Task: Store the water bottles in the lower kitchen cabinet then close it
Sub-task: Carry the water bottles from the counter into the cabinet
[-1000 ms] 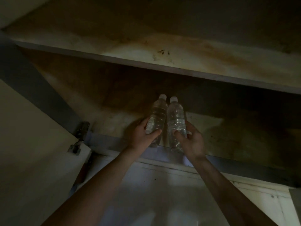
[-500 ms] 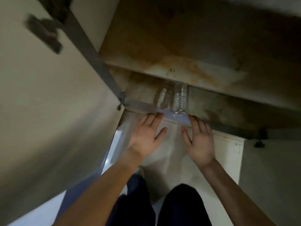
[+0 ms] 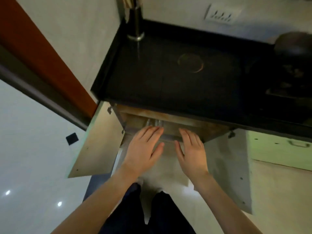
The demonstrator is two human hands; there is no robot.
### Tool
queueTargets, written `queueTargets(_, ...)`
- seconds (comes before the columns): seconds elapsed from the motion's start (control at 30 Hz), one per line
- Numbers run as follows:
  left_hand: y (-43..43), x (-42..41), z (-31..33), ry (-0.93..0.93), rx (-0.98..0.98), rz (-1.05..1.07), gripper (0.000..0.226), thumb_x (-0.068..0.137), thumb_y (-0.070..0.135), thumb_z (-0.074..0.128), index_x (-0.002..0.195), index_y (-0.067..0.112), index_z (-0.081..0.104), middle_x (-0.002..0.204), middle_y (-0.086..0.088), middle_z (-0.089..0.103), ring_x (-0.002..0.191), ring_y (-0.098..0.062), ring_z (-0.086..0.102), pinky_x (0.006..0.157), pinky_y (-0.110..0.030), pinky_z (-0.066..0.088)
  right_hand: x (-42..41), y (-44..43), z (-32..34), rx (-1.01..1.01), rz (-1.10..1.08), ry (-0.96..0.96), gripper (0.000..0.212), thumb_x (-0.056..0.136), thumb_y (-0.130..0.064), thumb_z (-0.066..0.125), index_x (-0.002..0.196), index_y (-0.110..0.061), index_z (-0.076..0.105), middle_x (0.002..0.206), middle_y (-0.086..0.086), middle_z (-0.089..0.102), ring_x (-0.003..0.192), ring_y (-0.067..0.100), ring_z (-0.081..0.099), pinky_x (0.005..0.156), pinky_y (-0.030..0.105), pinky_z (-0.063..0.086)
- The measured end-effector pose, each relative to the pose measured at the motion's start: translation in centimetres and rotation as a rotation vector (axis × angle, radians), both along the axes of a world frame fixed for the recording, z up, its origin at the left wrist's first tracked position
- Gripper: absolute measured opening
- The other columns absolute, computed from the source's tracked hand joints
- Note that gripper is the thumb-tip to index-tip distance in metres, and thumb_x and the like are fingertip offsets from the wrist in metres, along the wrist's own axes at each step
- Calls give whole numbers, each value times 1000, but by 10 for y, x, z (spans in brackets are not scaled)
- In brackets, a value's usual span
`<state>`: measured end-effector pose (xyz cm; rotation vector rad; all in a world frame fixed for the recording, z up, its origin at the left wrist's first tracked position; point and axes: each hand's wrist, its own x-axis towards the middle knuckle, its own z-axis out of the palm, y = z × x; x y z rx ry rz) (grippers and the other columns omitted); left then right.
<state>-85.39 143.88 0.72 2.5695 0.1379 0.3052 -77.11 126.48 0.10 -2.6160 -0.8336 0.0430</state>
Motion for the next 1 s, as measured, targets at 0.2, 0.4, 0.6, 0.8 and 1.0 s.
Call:
queueTargets(0.2, 9, -2, 65, -102, 75, -124, 49, 97, 39, 37, 135, 13, 55, 134, -4, 60, 128, -20, 50, 109, -31, 34, -27, -18, 65, 43, -171, -150, 53, 99, -44, 34, 138, -12, 52, 134, 5, 58, 126, 23, 52, 105, 42, 45)
queueTargets(0.4, 6, -13, 28, 7, 111, -387, 54, 99, 48, 30, 142, 20, 48, 140, 1, 55, 132, -18, 47, 111, -37, 37, -94, -41, 38, 79, -456, -135, 48, 99, -41, 38, 133, -14, 57, 130, 3, 62, 122, 25, 55, 99, 43, 49)
queueTargets(0.6, -41, -1, 20, 53, 122, -710, 60, 100, 56, 20, 145, 24, 43, 146, 6, 49, 139, -14, 39, 113, -29, 25, -147, -88, 34, 47, -732, -157, 45, 100, -40, 39, 132, -14, 58, 128, 3, 62, 118, 26, 56, 95, 41, 49)
queueTargets(0.8, -141, 29, 46, -67, 102, -983, 52, 97, 43, 37, 136, 14, 57, 135, -4, 60, 127, -23, 53, 107, -37, 38, -173, -165, 60, 39, -1020, -229, 49, 97, -39, 41, 132, -9, 59, 127, 8, 64, 119, 31, 56, 95, 46, 50)
queueTargets(1.0, -261, 22, 38, -85, 103, -1198, 51, 95, 41, 40, 132, 12, 60, 132, -4, 62, 125, -22, 53, 108, -33, 38, -212, -259, 48, 62, -1234, -232, 50, 97, -40, 42, 132, -8, 59, 128, 7, 64, 120, 30, 55, 97, 46, 49)
